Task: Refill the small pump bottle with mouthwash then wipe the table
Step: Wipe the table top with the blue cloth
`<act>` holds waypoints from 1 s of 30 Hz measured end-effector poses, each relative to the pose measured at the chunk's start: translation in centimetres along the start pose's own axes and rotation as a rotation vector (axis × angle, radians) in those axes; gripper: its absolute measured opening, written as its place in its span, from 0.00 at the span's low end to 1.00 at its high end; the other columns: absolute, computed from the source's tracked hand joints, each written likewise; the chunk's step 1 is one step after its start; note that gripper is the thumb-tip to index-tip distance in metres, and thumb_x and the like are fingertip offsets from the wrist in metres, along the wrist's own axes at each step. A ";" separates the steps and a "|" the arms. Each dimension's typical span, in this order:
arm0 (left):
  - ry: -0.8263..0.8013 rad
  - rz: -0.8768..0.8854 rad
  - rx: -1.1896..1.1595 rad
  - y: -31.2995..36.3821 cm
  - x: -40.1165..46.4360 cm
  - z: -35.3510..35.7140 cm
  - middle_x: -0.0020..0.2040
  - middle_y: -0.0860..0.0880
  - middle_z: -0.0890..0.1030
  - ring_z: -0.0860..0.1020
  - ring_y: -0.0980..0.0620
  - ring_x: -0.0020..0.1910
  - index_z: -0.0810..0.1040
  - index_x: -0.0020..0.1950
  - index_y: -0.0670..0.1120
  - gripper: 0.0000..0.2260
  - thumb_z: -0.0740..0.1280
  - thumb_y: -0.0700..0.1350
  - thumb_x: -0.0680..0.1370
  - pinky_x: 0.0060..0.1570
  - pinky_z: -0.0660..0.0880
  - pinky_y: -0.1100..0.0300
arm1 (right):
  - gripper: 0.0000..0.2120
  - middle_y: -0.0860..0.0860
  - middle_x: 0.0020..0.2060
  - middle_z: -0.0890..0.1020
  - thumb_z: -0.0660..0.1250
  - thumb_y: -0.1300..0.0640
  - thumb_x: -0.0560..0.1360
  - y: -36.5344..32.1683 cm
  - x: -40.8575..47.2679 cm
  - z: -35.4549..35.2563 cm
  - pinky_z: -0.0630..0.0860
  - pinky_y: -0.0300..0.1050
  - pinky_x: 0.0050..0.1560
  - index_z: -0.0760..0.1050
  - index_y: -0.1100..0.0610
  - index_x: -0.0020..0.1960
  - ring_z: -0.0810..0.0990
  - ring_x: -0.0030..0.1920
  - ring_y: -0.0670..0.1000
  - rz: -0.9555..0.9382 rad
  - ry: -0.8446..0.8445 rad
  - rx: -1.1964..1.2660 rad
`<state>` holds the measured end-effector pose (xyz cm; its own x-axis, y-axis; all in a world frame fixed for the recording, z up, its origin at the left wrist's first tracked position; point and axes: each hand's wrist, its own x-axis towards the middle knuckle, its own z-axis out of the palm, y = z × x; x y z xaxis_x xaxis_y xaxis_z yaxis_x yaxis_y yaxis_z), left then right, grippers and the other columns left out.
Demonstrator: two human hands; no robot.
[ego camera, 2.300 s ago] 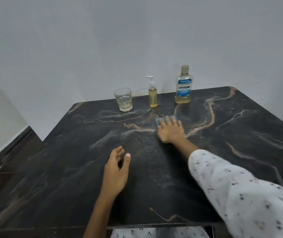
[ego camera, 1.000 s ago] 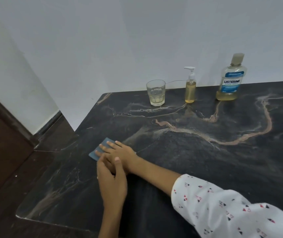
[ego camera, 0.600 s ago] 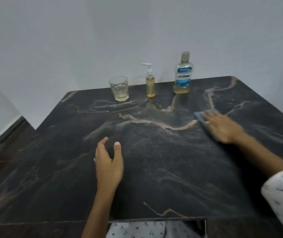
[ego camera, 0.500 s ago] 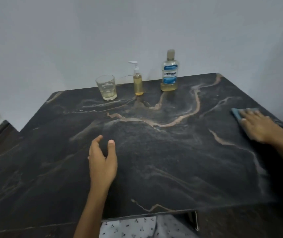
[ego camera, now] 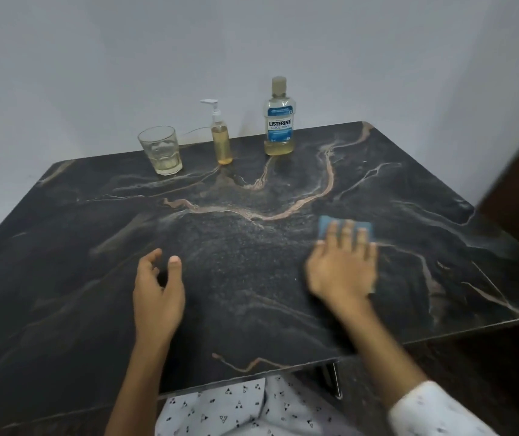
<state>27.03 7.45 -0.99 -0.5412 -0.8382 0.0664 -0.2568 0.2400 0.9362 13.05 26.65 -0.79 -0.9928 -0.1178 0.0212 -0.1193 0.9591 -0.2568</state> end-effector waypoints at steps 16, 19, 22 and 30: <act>-0.286 0.219 0.331 -0.9 -1.6 -1.6 0.68 0.56 0.71 0.56 0.54 0.75 0.72 0.66 0.53 0.15 0.62 0.48 0.79 0.72 0.42 0.55 | 0.25 0.51 0.77 0.50 0.56 0.59 0.82 -5.9 -2.7 0.0 0.44 0.38 0.73 0.54 0.57 0.77 0.46 0.76 0.46 -0.892 -0.612 0.354; -0.330 0.271 0.365 -1.2 -1.7 -2.1 0.66 0.62 0.67 0.53 0.62 0.71 0.73 0.65 0.55 0.16 0.64 0.51 0.78 0.72 0.42 0.55 | 0.24 0.45 0.76 0.54 0.58 0.53 0.82 -3.8 -2.7 0.0 0.44 0.31 0.71 0.57 0.53 0.76 0.49 0.74 0.38 -0.936 -0.530 0.383; -0.357 0.322 0.425 -1.5 -2.1 -2.4 0.65 0.66 0.65 0.52 0.64 0.71 0.73 0.65 0.57 0.16 0.64 0.53 0.77 0.71 0.42 0.55 | 0.24 0.40 0.75 0.52 0.55 0.50 0.82 -2.9 -3.3 0.6 0.40 0.29 0.70 0.54 0.50 0.77 0.47 0.73 0.34 -0.973 -0.445 0.308; -0.531 0.392 0.506 -1.8 -1.8 -4.0 0.68 0.72 0.56 0.45 0.69 0.72 0.60 0.69 0.67 0.18 0.55 0.55 0.80 0.71 0.38 0.64 | 0.24 0.36 0.74 0.50 0.53 0.47 0.82 -2.4 -3.3 0.5 0.38 0.25 0.67 0.52 0.46 0.77 0.44 0.71 0.30 -0.974 -0.425 0.248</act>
<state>31.63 6.60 -1.39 -0.9398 -0.3356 0.0651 -0.2311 0.7639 0.6026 16.65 24.65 -0.74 -0.3830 -0.9237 -0.0028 -0.7999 0.3332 -0.4992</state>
